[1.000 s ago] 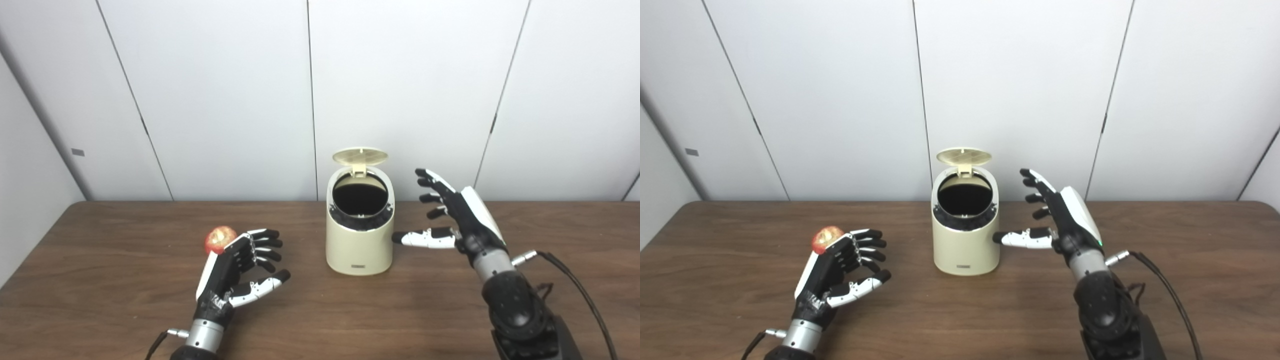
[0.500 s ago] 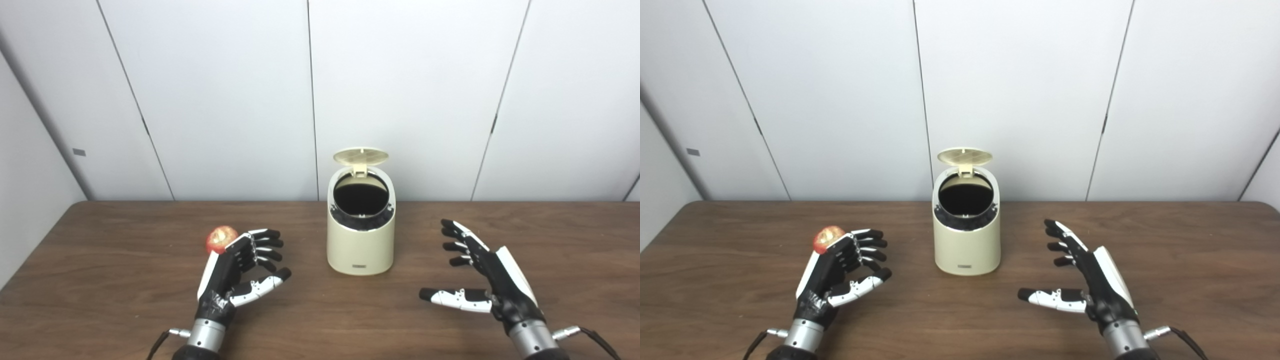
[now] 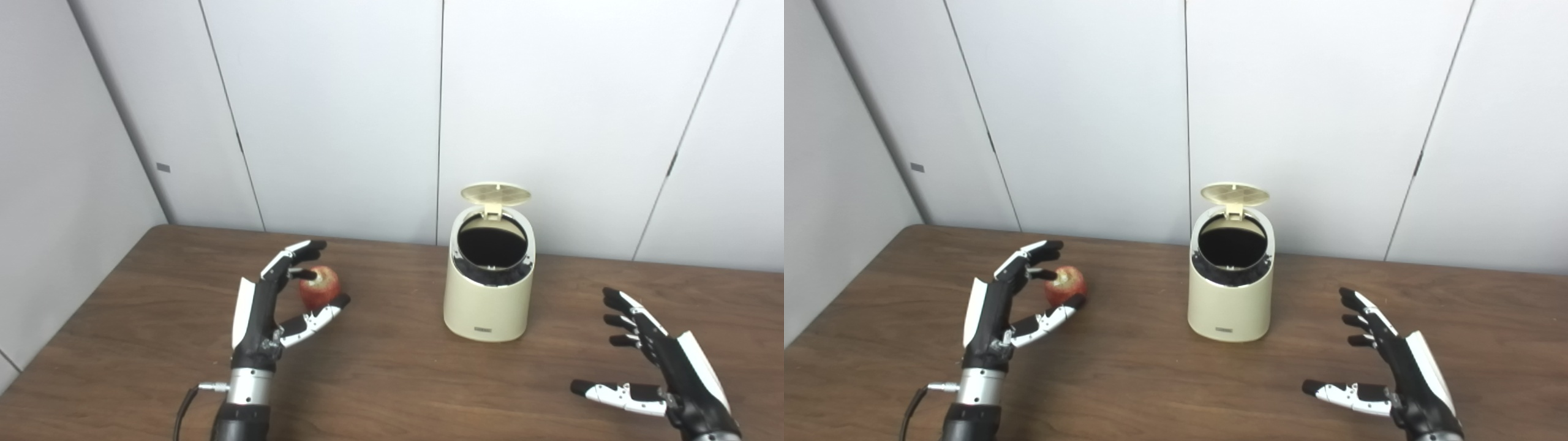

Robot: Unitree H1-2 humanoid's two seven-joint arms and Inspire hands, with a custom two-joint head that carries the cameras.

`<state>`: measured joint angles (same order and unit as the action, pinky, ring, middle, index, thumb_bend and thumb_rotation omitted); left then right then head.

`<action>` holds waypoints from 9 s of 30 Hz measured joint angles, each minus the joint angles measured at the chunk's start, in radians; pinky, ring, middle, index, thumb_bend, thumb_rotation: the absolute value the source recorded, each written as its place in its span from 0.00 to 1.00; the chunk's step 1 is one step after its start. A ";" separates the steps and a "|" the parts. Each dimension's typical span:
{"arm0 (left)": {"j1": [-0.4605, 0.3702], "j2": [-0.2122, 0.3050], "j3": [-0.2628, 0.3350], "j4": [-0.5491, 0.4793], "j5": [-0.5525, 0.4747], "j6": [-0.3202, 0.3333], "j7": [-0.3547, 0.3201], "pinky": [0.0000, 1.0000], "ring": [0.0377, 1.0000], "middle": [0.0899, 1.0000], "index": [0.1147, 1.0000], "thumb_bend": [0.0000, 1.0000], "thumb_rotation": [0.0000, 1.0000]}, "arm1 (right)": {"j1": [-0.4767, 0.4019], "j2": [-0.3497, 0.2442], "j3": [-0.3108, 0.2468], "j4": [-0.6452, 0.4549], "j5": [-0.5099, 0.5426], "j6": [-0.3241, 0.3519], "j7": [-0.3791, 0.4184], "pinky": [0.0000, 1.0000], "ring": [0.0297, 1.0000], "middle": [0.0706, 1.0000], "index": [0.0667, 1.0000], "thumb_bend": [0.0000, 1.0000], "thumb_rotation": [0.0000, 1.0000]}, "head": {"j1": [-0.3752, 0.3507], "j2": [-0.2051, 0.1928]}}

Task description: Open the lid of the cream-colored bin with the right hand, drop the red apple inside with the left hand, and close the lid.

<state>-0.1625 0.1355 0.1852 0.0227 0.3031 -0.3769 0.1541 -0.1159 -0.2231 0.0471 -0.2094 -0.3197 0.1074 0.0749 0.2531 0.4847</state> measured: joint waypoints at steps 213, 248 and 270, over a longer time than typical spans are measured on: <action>-0.321 -0.072 -0.236 0.236 -0.155 0.004 0.104 0.50 0.60 0.64 0.65 0.65 0.29 | 0.077 0.047 0.031 -0.095 -0.080 0.070 0.026 0.68 0.78 0.86 0.83 0.61 0.16 | -0.224 0.002; 0.011 -0.032 -0.111 0.095 -0.395 0.164 -0.167 0.52 0.61 0.68 0.68 0.66 0.12 | -0.002 0.004 0.011 -0.061 -0.059 0.067 0.027 0.65 0.78 0.86 0.84 0.62 0.17 | -0.207 -0.012; -0.019 -0.042 -0.118 0.176 -0.342 0.116 -0.164 0.50 0.59 0.65 0.67 0.60 0.00 | -0.563 -0.123 0.139 0.028 -0.140 0.179 0.234 0.70 0.86 0.90 0.89 0.68 0.44 | -0.242 -0.049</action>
<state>-0.1813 0.0930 0.0670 0.1991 -0.0389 -0.2613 -0.0094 -0.6786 -0.3462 0.1864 -0.1813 -0.4594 0.2862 0.3092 0.0107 0.4357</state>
